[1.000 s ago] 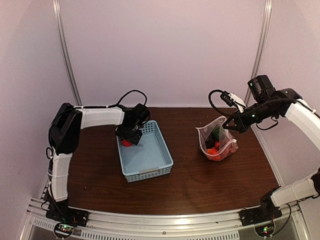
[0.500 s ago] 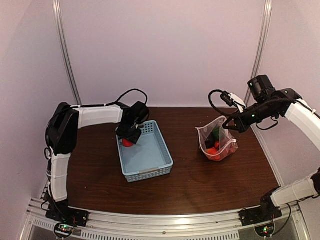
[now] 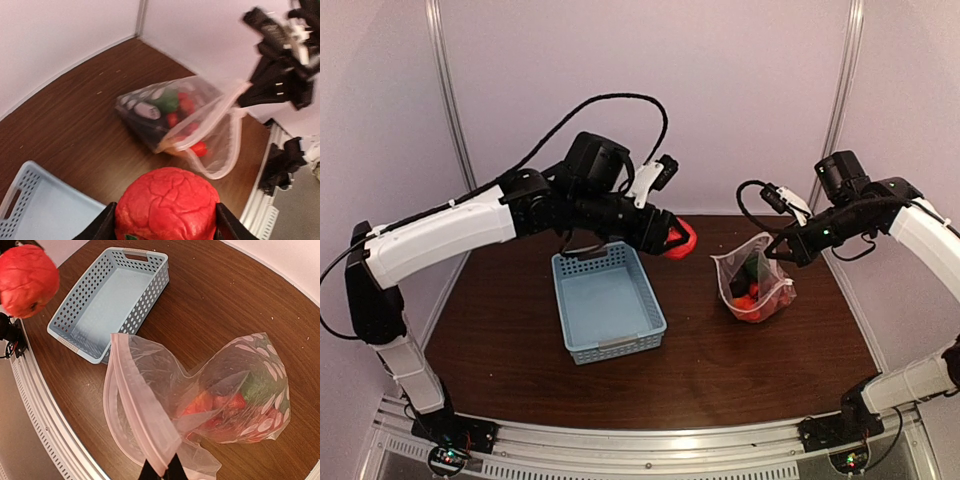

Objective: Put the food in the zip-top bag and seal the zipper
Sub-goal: Place the fake fruit in the zipper food storage bag.

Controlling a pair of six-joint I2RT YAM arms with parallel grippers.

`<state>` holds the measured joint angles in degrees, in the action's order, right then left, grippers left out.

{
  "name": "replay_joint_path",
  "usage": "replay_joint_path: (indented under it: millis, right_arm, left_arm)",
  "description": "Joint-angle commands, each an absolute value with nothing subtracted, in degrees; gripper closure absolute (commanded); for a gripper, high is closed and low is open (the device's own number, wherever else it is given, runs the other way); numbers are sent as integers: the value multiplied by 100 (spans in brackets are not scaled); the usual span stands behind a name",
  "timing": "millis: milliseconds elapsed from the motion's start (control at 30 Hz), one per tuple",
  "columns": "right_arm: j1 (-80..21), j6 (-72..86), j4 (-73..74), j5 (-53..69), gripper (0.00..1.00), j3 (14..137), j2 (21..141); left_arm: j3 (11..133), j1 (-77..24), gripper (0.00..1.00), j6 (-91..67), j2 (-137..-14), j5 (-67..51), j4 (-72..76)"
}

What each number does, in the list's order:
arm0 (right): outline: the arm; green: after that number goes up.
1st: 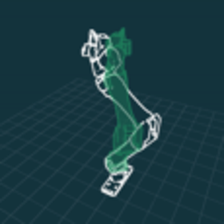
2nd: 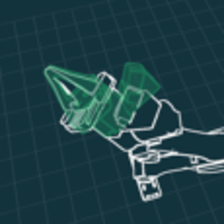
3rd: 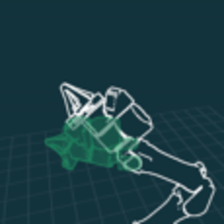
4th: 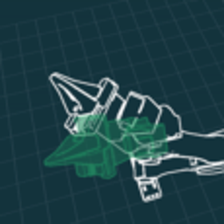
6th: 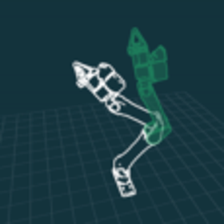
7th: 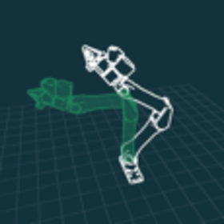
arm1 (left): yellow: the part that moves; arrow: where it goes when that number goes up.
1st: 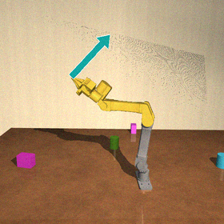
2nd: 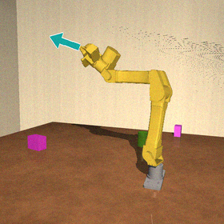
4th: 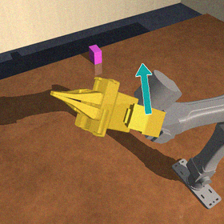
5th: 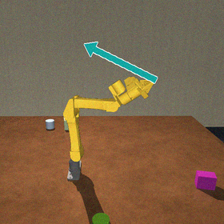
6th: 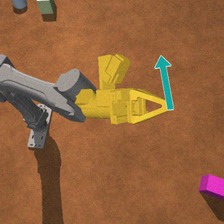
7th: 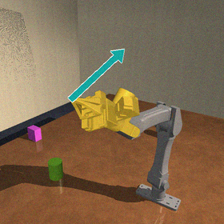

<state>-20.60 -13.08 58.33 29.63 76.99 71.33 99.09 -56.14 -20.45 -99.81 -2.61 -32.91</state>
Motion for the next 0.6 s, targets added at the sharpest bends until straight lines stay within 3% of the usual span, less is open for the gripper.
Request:
replay_joint_path:
  millis: [0,167,567]
  right_arm:
    - [-2057,-1222,5863,2993,100,7873,7208]
    - [-2057,-1228,6168,2861,100,8448,7414]
    - [-2052,-1100,6404,3150,100,8960,7582]
  left_arm:
    - [9712,-5763,58,-2030,-9945,-2239,-1719]
    - [9614,-5934,59,-2631,-10261,-3102,-616]
    - [11329,-6178,68,-3264,-11944,-1580,-1494]
